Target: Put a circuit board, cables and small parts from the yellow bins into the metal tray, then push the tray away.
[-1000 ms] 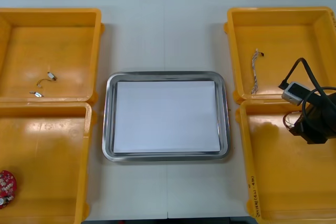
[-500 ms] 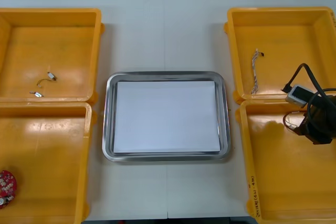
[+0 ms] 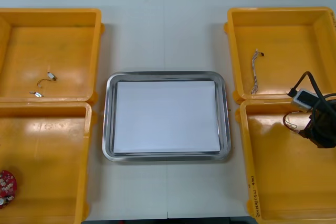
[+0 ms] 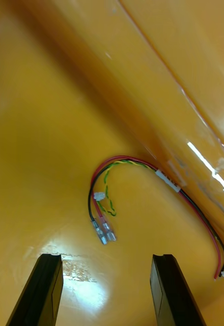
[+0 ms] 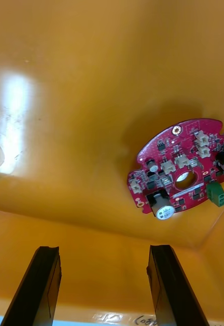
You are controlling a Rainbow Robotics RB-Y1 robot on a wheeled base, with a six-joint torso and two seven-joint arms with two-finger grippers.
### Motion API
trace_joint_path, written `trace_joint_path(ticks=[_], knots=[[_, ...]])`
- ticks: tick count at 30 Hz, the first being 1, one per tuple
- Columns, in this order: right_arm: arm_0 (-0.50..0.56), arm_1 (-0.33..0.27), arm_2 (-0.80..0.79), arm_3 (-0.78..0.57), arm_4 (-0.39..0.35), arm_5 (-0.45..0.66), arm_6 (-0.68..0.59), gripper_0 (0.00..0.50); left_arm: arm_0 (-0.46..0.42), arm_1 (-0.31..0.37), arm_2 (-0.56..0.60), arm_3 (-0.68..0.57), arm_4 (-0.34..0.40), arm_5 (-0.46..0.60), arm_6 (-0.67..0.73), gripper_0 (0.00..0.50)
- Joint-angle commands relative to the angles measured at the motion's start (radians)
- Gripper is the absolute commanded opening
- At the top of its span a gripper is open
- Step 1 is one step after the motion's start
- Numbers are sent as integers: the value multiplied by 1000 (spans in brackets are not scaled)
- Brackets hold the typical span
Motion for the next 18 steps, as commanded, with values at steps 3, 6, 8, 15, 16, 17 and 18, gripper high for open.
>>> trace_joint_path(ticks=[3,6,8,15,16,17,18], knots=[[19,-41,37,-7,48,-42,38,500,66,-81,-7,-4,-48,-53,23,500],[21,-41,58,-8,73,-56,35,500,75,-110,-7,-2,-71,-68,23,500],[21,-41,75,-7,91,-68,30,500,83,-122,-7,-2,-75,-77,23,500],[21,-41,115,19,110,-89,24,500,117,-156,-7,-2,-95,-123,23,500],[21,-41,115,27,102,-95,25,500,120,-159,-7,-2,-97,-126,23,500],[21,-40,117,36,96,-105,27,500,121,-160,-7,-2,-98,-131,23,500],[21,-41,117,59,71,-129,32,500,127,-168,-7,-1,-104,-142,23,500]])
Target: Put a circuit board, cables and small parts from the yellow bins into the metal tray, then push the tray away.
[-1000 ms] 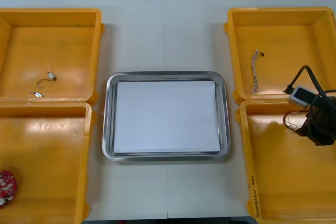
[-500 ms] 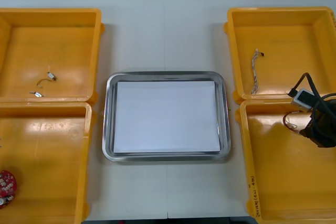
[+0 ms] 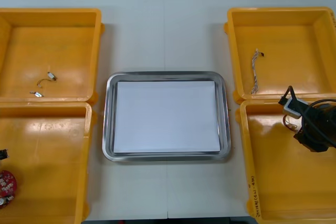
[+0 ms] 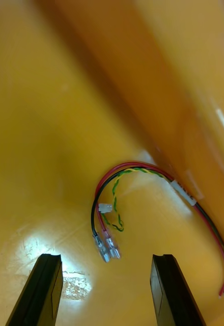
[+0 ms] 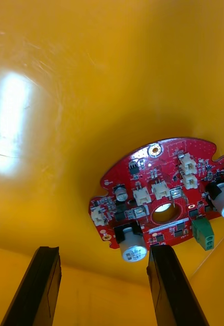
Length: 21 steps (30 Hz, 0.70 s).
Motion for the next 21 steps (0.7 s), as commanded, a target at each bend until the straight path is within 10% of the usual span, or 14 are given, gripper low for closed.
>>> trace_joint_path(ticks=[1,21], knots=[[15,-40,16,48,-41,-51,35,500,52,-30,-5,-2,-22,-36,23,500],[15,-40,34,91,-19,-123,59,500,78,-88,-5,-1,-90,-63,23,500]])
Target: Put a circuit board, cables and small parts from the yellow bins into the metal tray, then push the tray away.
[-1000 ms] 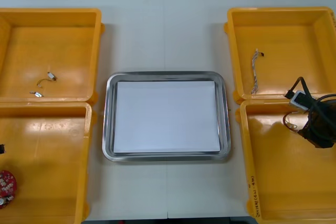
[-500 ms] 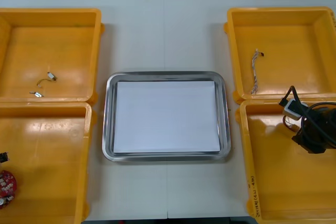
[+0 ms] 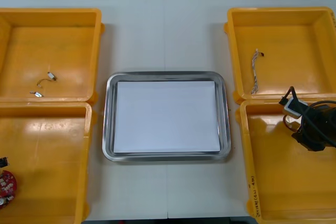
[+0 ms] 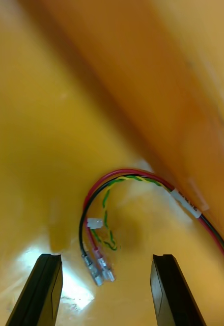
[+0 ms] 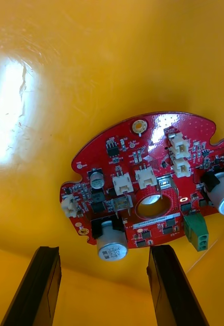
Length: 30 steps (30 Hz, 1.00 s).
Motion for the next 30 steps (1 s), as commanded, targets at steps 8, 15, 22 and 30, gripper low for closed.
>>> trace_joint_path(ticks=[8,15,22,30], knots=[[15,-40,33,35,-3,-36,27,500,34,-84,-5,0,-48,-23,23,500],[15,-40,46,60,-10,-64,29,500,34,-106,-5,0,-62,-23,23,500],[15,-40,47,60,-16,-64,29,451,21,-106,-5,22,-64,-24,23,500],[14,-48,47,61,-23,-62,27,33,19,-106,-2,31,-64,-41,23,435]])
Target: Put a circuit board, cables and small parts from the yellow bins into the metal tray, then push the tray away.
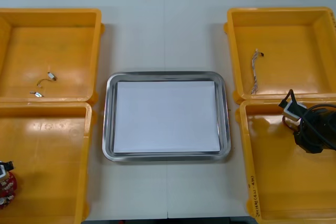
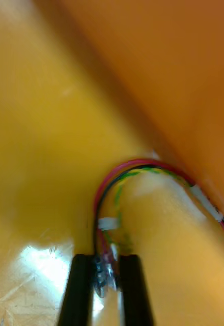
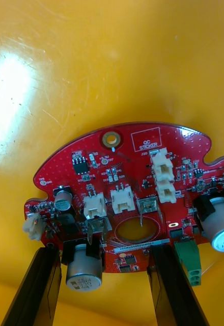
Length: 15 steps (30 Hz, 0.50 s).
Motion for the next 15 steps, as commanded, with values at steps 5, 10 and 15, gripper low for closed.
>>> trace_joint_path(ticks=[5,10,15], knots=[[12,-58,17,10,-30,-9,29,0,19,-11,3,10,-9,-18,23,118],[12,-93,5,-21,-70,11,29,0,19,-13,5,9,-1,-18,23,0],[11,-162,-16,-59,-139,60,33,0,10,-13,8,7,11,-18,23,0]])
